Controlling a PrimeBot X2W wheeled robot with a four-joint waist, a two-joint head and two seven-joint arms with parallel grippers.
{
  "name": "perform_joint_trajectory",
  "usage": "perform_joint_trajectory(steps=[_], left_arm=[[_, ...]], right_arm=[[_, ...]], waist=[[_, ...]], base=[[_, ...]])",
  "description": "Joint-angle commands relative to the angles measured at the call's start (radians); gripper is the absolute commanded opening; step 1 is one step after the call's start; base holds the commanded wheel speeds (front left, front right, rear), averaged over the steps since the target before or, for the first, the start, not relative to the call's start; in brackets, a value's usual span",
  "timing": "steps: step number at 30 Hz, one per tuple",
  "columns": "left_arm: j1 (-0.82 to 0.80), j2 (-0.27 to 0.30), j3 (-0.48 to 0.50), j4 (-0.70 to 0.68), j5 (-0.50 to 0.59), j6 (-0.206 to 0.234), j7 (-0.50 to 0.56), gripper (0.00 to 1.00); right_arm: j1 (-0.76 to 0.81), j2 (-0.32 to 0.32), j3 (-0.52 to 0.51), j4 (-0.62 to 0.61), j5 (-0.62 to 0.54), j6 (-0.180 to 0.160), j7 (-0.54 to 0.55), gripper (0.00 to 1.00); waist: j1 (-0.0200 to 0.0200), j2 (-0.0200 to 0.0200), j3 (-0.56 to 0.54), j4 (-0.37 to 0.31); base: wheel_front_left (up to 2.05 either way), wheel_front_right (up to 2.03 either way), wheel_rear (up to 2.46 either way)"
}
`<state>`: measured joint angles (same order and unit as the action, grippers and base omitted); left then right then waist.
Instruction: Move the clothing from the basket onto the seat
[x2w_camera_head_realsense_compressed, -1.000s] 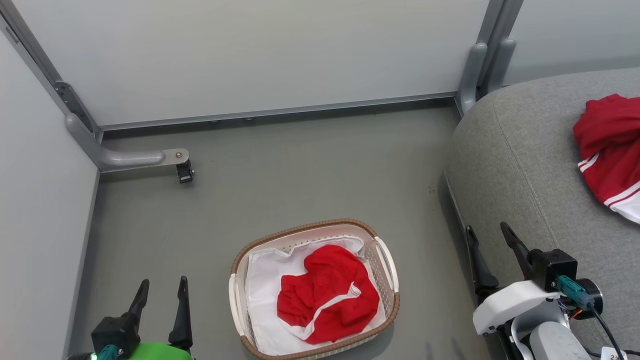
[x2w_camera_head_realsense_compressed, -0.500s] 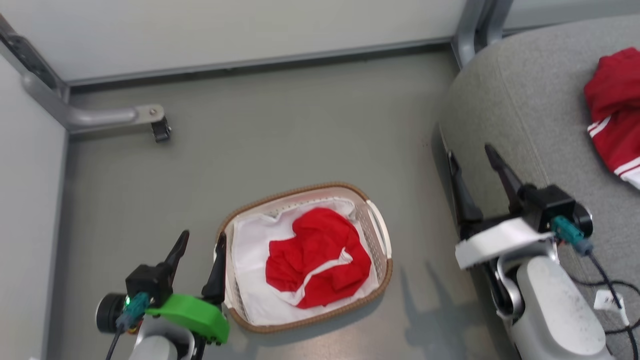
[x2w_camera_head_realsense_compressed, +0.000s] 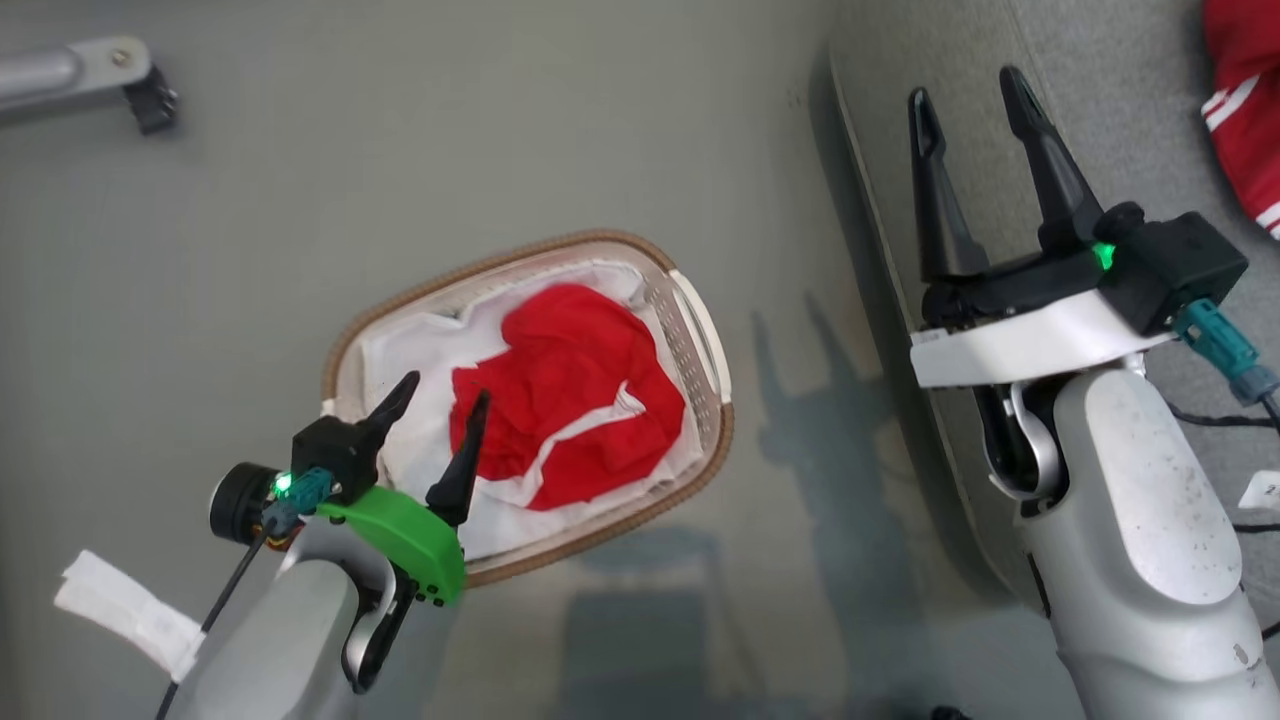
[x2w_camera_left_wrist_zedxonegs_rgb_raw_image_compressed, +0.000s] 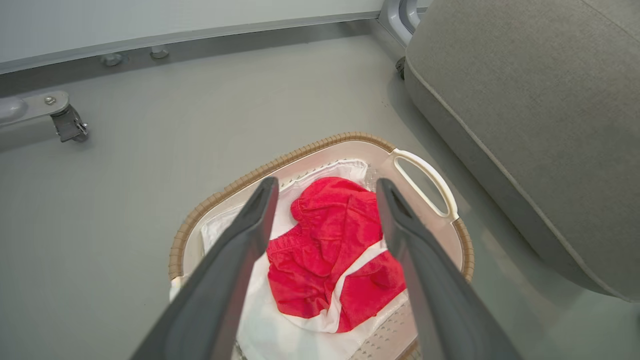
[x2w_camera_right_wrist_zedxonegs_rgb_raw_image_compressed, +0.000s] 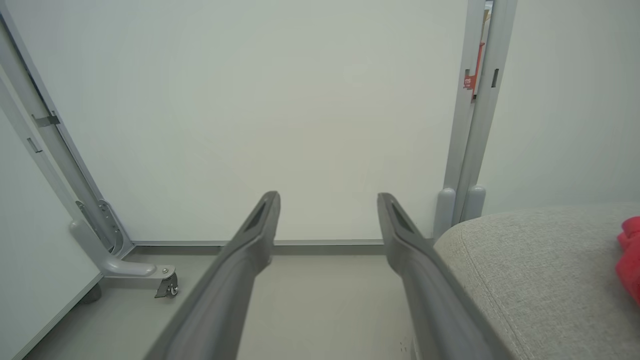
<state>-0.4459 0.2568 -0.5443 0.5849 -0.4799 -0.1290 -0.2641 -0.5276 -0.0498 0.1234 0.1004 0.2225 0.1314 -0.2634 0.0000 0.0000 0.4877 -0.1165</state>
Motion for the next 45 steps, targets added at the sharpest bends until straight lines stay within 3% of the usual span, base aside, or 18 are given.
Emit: perform_joint_trajectory(steps=[1, 12, 21, 33, 45], left_arm=[[-0.046, 0.023, -0.023, 0.014, -0.01, -0.003, -0.001, 1.0], [-0.264, 0.101, -0.303, 0.141, -0.13, -0.003, -0.001, 1.0], [-0.387, 0.134, -0.498, 0.241, -0.211, -0.003, 0.003, 1.0], [-0.492, 0.122, -0.663, 0.385, -0.242, -0.003, 0.024, 1.0], [-0.565, 0.043, -0.705, 0.577, -0.171, 0.0, 0.023, 1.0]], right_arm=[[-0.023, -0.003, 0.004, -0.015, 0.011, -0.001, -0.002, 1.0], [-0.076, -0.002, 0.05, -0.094, 0.046, -0.001, -0.002, 1.0], [-0.108, -0.002, 0.077, -0.144, 0.081, -0.001, -0.002, 1.0], [-0.076, -0.002, 0.072, -0.177, 0.106, -0.001, -0.002, 1.0], [-0.042, -0.003, 0.051, -0.19, 0.093, -0.001, -0.002, 1.0]], waist=[[0.0, 0.0, 0.135, -0.093], [0.0, 0.0, 0.281, -0.168], [0.0, 0.0, 0.365, -0.216], [0.0, 0.0, 0.429, -0.248], [0.0, 0.0, 0.457, -0.222]], base=[[0.0, 0.0, 0.0], [0.0, 0.0, 0.0], [0.0, 0.0, 0.0], [0.0, 0.0, 0.0], [0.0, 0.0, 0.0]])
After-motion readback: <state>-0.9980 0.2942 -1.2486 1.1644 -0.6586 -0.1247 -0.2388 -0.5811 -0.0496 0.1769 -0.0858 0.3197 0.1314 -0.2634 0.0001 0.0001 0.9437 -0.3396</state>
